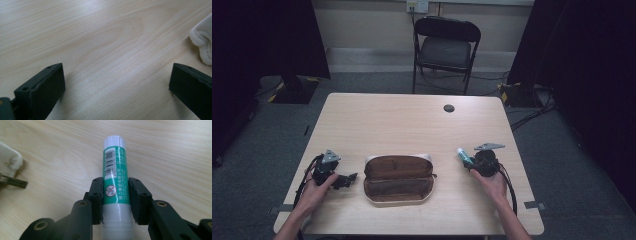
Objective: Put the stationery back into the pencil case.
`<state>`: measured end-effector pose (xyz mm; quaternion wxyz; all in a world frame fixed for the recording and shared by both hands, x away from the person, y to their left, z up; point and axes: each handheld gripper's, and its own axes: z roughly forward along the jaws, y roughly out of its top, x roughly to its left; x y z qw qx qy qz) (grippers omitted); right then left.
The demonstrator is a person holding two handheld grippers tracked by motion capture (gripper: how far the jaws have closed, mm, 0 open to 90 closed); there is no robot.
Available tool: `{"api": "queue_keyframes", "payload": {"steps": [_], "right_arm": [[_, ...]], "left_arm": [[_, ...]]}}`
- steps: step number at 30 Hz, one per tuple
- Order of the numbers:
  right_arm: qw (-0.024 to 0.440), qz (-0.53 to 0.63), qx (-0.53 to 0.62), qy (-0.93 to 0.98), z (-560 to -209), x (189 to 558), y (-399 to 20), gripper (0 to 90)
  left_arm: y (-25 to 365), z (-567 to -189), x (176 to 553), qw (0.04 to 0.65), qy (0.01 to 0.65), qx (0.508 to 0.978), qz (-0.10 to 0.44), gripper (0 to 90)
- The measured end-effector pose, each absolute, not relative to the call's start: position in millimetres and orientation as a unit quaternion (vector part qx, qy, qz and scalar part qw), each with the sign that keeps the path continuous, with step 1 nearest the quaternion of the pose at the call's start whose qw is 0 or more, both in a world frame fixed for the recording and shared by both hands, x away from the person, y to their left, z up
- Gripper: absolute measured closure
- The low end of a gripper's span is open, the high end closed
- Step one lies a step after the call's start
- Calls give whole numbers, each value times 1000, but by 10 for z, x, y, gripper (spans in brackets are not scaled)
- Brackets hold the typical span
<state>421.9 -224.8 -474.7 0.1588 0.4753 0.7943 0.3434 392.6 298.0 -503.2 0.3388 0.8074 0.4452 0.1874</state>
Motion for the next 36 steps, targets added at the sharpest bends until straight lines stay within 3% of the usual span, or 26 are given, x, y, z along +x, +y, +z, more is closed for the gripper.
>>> {"api": "queue_keyframes", "payload": {"steps": [36], "right_arm": [[169, 417, 403, 797, -4211, 3961, -2083, 661]], "left_arm": [[2983, -5031, 3919, 338, 447, 807, 187, 0]]}}
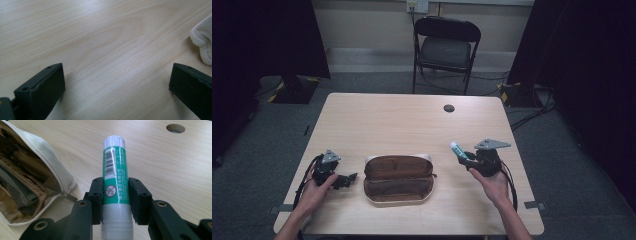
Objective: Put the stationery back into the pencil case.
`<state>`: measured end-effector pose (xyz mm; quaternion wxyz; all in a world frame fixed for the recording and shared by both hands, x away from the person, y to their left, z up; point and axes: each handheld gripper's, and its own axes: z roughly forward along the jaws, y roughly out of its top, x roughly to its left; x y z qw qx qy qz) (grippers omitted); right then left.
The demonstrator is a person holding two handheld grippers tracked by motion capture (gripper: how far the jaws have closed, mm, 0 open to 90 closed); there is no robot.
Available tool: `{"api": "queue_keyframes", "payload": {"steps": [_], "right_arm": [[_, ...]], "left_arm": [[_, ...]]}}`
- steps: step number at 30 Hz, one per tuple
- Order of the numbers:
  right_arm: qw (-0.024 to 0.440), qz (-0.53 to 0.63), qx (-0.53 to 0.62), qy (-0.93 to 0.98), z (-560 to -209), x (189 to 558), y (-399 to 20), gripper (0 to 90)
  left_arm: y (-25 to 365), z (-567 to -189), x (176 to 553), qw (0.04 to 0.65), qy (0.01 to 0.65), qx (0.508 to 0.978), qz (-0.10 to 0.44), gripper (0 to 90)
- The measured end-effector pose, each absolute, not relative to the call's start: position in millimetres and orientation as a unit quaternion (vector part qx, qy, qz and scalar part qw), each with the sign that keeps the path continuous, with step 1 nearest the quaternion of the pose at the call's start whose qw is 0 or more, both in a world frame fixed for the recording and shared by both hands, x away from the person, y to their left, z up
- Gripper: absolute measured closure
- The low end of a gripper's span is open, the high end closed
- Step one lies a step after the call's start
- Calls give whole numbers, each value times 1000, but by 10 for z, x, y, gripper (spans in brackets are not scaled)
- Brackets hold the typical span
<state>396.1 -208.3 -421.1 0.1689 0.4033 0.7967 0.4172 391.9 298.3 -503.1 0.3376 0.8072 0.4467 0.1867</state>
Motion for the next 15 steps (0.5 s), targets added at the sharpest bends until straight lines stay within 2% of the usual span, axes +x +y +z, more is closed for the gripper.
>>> {"api": "queue_keyframes", "payload": {"steps": [15], "right_arm": [[172, 466, 339, 799, -3771, 3743, -1854, 661]], "left_arm": [[2984, -5030, 3918, 338, 447, 807, 187, 0]]}}
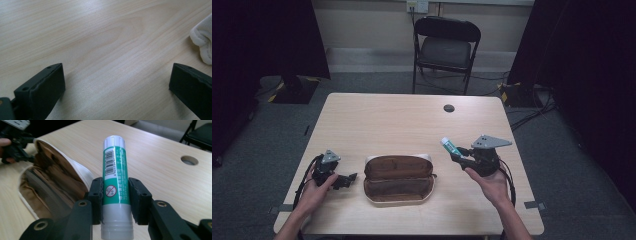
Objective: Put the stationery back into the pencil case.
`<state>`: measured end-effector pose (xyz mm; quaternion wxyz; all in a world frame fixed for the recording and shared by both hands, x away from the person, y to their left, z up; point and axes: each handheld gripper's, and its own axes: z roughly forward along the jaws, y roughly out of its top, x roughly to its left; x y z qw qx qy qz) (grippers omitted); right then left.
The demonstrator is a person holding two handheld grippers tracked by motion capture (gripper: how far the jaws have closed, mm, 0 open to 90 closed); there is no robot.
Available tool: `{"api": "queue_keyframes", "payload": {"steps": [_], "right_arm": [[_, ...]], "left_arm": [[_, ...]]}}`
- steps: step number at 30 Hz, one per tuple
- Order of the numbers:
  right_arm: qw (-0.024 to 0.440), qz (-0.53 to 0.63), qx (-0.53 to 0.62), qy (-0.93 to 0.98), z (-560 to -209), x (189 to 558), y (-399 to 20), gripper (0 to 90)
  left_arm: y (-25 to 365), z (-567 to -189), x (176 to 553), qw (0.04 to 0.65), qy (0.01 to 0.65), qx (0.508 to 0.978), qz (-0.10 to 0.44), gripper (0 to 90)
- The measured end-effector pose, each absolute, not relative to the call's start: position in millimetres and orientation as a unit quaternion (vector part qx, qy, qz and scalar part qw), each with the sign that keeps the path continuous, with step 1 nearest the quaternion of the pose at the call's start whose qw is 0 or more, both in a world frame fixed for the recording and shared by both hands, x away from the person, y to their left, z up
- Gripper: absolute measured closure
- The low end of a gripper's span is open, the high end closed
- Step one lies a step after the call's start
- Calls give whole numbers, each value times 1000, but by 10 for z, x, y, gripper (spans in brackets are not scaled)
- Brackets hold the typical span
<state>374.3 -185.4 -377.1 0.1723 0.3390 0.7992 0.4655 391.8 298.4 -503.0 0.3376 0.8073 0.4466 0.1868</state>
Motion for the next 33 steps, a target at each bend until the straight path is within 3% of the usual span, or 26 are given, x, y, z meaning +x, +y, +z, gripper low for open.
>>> {"api": "queue_keyframes", "payload": {"steps": [15, 25, 33], "right_arm": [[139, 499, 238, 821, -3494, 3413, -1242, 661], [92, 459, 192, 863, -3846, 3438, -643, 660], [67, 427, 192, 881, -4156, 3600, -403, 660]], "left_arm": [[2984, -5029, 3917, 337, 446, 807, 188, 0], [2984, -5029, 3916, 336, 446, 807, 190, 0], [2984, -5030, 3916, 337, 446, 807, 190, 0]]}}
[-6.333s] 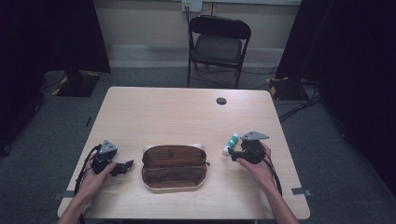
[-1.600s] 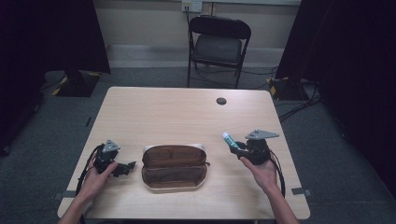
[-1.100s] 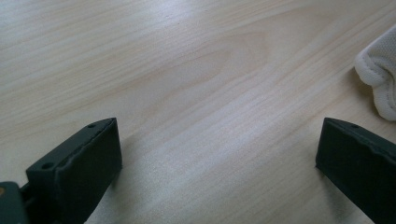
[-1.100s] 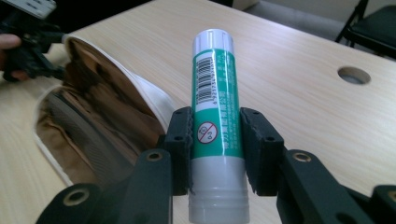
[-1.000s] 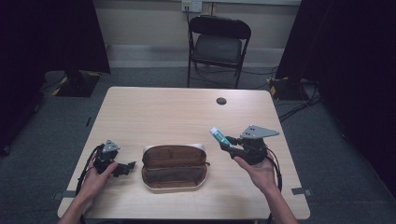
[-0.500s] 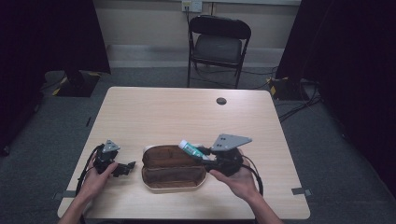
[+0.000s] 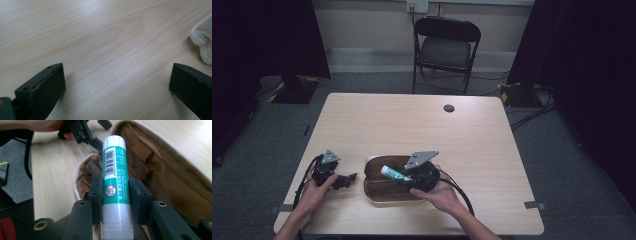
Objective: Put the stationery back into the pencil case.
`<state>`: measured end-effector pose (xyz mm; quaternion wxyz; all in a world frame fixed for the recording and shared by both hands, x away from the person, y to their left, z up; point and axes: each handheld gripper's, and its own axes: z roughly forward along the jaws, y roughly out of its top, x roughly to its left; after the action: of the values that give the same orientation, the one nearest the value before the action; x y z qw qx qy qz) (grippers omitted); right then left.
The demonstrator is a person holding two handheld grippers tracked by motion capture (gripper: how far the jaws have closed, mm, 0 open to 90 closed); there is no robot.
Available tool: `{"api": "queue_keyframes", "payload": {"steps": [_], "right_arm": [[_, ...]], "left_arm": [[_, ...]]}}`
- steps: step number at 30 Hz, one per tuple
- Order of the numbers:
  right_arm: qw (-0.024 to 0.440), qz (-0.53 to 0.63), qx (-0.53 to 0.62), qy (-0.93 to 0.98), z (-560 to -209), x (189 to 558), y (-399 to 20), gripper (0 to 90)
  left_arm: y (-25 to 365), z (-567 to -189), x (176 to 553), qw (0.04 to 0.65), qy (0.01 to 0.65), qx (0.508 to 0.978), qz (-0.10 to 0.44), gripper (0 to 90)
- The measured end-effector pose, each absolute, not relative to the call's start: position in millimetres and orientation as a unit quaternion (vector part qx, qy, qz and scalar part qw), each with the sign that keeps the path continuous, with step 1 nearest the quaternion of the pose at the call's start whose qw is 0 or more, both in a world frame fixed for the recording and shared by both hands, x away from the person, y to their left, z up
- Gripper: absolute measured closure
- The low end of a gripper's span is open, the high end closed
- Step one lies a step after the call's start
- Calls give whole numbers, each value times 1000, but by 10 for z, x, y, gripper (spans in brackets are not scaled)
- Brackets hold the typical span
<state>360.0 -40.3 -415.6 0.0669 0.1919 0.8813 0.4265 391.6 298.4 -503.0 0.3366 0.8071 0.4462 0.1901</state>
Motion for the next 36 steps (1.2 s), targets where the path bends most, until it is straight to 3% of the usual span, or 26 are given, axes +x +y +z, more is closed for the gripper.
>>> {"api": "queue_keyframes", "payload": {"steps": [9, 12, 17, 27, 36], "right_arm": [[69, 397, 213, 890, -4328, 3741, -275, 653], [74, 409, 220, 883, -4317, 3767, -296, 577], [80, 403, 230, 882, -4289, 3769, -330, 545], [79, 429, 247, 865, -4245, 3738, -589, 575], [97, 441, 270, 851, -4228, 3674, -948, 518]], "left_arm": [[2984, -5030, 3916, 337, 446, 807, 190, 0], [2984, -5030, 3916, 337, 446, 807, 190, 0], [2984, -5030, 3917, 337, 446, 807, 189, 0], [2984, -5030, 3917, 337, 446, 807, 189, 0], [2984, -5030, 3917, 337, 446, 807, 189, 0]]}}
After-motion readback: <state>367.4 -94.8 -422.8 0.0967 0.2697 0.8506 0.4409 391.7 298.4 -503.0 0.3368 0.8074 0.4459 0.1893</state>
